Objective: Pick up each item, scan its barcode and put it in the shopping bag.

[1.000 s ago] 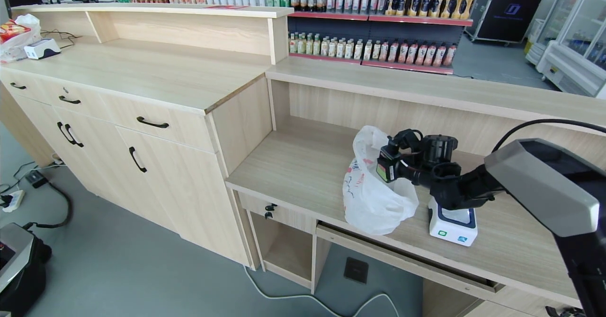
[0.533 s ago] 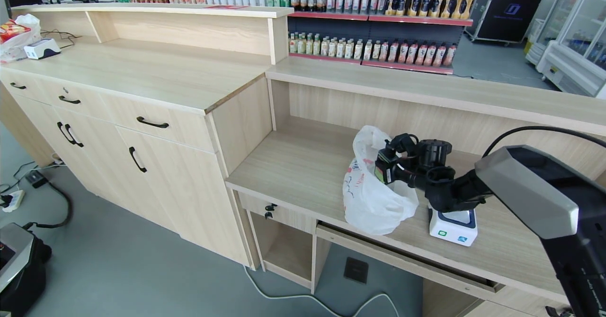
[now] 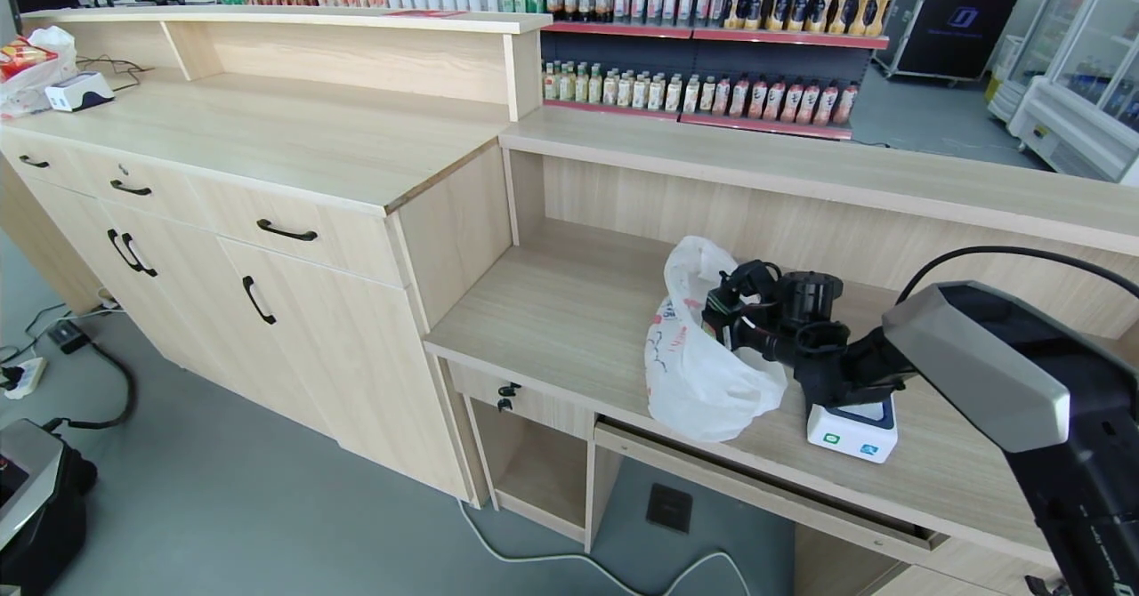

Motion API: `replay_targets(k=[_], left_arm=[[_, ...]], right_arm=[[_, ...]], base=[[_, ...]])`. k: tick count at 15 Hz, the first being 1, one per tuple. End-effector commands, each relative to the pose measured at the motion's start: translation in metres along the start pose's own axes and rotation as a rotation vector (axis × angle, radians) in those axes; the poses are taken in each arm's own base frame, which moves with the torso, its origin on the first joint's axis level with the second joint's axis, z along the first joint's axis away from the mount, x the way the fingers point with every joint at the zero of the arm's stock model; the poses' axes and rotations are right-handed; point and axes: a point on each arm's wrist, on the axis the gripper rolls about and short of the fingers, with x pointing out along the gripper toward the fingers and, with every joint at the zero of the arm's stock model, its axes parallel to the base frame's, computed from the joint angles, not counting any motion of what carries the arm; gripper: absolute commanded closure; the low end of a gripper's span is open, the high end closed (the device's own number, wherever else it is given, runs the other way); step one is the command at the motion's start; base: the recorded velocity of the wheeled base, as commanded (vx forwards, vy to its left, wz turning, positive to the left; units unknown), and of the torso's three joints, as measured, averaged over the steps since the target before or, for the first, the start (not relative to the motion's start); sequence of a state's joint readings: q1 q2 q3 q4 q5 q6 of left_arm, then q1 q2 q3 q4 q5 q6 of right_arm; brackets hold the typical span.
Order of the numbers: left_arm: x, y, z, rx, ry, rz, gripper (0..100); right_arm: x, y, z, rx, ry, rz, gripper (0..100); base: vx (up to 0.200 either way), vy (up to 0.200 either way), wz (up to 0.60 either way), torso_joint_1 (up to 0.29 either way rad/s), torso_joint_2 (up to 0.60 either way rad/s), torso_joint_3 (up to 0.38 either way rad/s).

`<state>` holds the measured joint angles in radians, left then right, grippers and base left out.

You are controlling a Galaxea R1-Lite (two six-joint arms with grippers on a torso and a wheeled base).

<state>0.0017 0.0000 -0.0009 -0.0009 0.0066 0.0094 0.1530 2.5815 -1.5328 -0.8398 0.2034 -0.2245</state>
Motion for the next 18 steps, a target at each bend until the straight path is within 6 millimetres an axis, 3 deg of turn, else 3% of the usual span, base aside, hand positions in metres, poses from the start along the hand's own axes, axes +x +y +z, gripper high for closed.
replay_targets(k=[1, 2, 3, 7, 9, 12, 15, 16, 18], left_arm=[[0.000, 0.000, 0.000, 0.000, 0.000, -0.001, 0], [0.000, 0.000, 0.000, 0.000, 0.002, -0.001, 0], [0.000, 0.000, 0.000, 0.000, -0.001, 0.001, 0], [0.000, 0.000, 0.000, 0.000, 0.002, 0.001, 0], [0.000, 0.000, 0.000, 0.000, 0.002, 0.001, 0], [0.000, 0.000, 0.000, 0.000, -0.001, 0.001, 0], [0.000, 0.000, 0.000, 0.000, 0.000, -0.001, 0], [0.000, 0.000, 0.000, 0.000, 0.000, 0.001, 0], [0.000, 0.000, 0.000, 0.000, 0.000, -0.001, 0]], right_arm=[[0.000, 0.000, -0.005, -0.001, 0.011, 0.002, 100], [0.000, 0.001, -0.006, -0.006, 0.013, 0.003, 100], [0.000, 0.000, -0.006, -0.005, 0.013, 0.001, 0], [-0.008, -0.004, 0.022, -0.015, -0.032, -0.008, 0], [-0.026, -0.006, 0.047, -0.022, -0.057, -0.015, 0], [-0.075, -0.010, 0.098, -0.034, -0.114, -0.037, 0], [-0.167, -0.029, 0.132, -0.077, -0.129, -0.125, 0], [-0.207, -0.033, 0.140, -0.098, -0.130, -0.170, 0], [-0.262, -0.034, 0.141, -0.105, -0.072, -0.232, 0]], base=[[0.000, 0.000, 0.00, 0.000, 0.00, 0.000], [0.000, 0.000, 0.00, 0.000, 0.00, 0.000], [0.000, 0.000, 0.00, 0.000, 0.00, 0.000], [0.000, 0.000, 0.00, 0.000, 0.00, 0.000], [0.000, 0.000, 0.00, 0.000, 0.00, 0.000], [0.000, 0.000, 0.00, 0.000, 0.00, 0.000], [0.000, 0.000, 0.00, 0.000, 0.00, 0.000], [0.000, 0.000, 0.00, 0.000, 0.00, 0.000], [0.000, 0.000, -0.30, 0.004, 0.00, 0.001]])
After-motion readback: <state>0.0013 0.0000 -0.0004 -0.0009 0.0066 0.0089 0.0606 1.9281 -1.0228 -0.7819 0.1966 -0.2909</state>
